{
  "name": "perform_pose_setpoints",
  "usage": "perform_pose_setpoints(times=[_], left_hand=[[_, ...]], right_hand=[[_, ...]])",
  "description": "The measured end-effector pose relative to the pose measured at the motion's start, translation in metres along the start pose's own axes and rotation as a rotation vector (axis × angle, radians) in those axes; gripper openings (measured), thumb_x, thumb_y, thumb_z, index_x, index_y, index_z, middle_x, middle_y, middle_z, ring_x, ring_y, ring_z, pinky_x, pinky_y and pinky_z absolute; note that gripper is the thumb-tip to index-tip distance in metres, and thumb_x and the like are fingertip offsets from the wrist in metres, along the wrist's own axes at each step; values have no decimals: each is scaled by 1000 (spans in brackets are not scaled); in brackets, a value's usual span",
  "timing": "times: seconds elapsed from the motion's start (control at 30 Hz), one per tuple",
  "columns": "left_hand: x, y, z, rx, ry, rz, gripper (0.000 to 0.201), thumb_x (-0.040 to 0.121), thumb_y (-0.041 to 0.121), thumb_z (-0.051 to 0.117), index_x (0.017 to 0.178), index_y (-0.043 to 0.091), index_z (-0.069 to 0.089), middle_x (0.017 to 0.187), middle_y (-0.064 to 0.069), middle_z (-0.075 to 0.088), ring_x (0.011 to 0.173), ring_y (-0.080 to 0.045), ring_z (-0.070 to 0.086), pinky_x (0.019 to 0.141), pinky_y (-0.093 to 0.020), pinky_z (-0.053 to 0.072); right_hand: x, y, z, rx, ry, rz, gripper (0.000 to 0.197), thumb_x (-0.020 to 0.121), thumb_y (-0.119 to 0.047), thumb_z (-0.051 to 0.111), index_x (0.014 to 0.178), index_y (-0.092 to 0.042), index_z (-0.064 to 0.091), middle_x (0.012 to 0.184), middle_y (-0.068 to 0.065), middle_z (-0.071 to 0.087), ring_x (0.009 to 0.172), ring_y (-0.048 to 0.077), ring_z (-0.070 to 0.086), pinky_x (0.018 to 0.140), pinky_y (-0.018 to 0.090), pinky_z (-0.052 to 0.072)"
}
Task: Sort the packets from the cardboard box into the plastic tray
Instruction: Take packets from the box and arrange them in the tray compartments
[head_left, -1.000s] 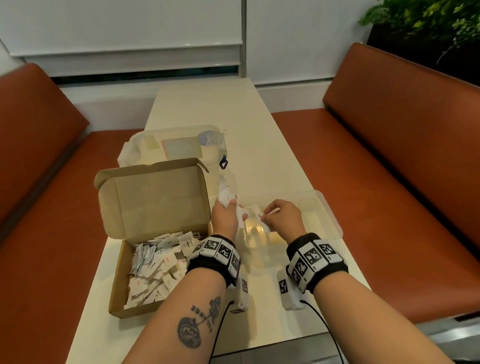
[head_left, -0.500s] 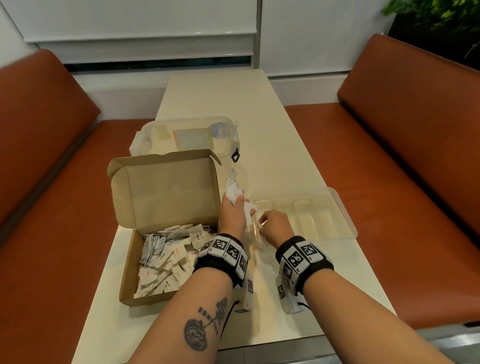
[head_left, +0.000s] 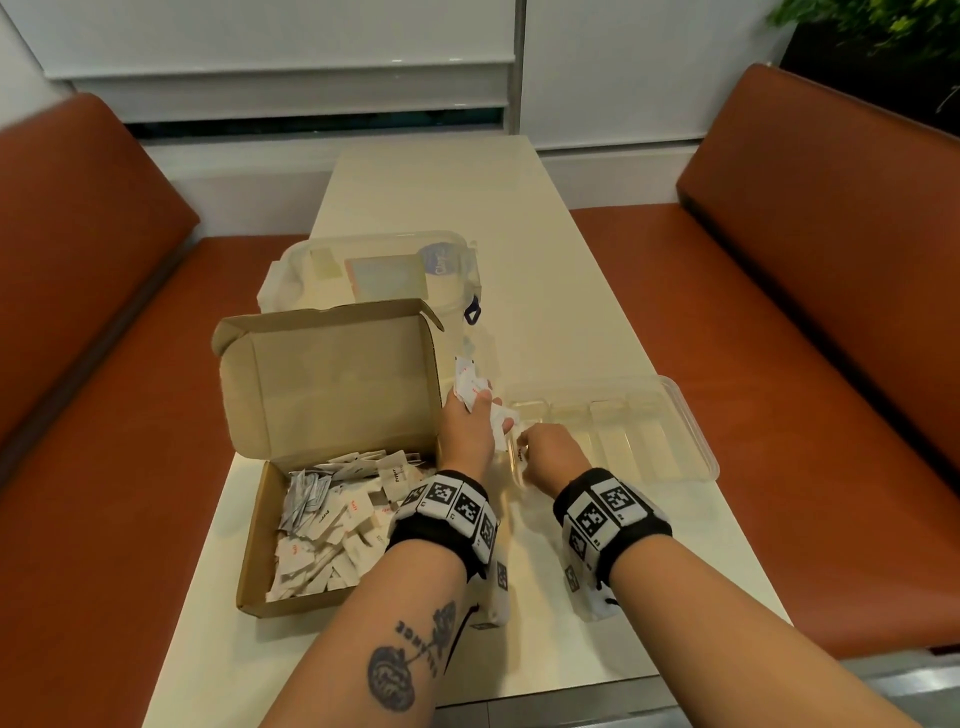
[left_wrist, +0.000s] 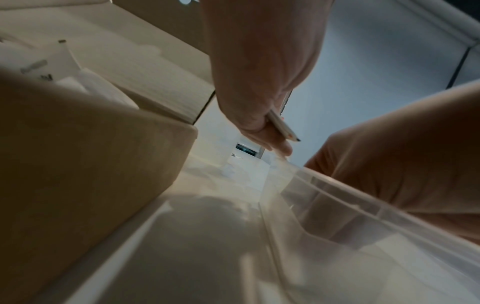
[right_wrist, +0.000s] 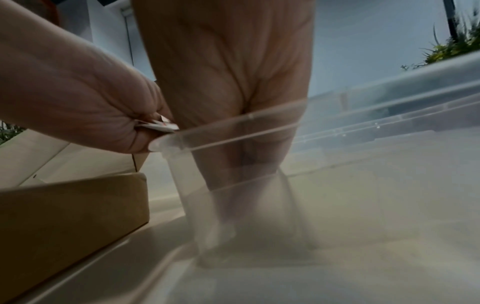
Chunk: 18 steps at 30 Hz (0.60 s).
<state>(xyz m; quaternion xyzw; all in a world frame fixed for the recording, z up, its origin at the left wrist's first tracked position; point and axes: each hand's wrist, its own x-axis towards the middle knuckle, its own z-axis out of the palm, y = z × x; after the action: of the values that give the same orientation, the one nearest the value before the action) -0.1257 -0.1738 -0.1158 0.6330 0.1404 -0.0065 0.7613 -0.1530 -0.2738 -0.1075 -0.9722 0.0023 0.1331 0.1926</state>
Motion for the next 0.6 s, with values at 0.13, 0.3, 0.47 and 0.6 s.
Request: perform_pose_setpoints(times=[0.13,0.3,0.47,0.6], left_hand=[[-1,1,-1,-21,-19,3,17,98,9,47,111,7,58,85,-1,61,64,-8,64,70,-35,57],[-1,1,-1,-43,-28,3,13,98,7,47,105,8,58,83,0,60,71,-13,62,67,-33,59],[-2,4,0,-76,-32,4,12,98,5,46,104,7,56,84,-2,59,74,-15,60,56,-26,57],[-2,6,0,-90,-26,-6,15,97,5,47,109,8,56,87,-1,60,77,-15,60,55,-25,57]], right_hand=[[0,-3,-2,-89,-21,-64,20,94,-5,40,81,-11,53,98,13,55,87,22,51,76,24,40],[-5,-8,-4,-114,-36,-138,13,91,-7,41,89,-13,52,69,4,44,79,21,47,74,27,40],[-6,-13,0,-74,-45,-146,10,89,-8,43,90,-11,51,67,2,44,74,20,46,69,25,37],[-7,-14,3,-89,-33,-99,28,91,-6,41,64,-14,37,68,4,43,76,19,44,69,24,33]])
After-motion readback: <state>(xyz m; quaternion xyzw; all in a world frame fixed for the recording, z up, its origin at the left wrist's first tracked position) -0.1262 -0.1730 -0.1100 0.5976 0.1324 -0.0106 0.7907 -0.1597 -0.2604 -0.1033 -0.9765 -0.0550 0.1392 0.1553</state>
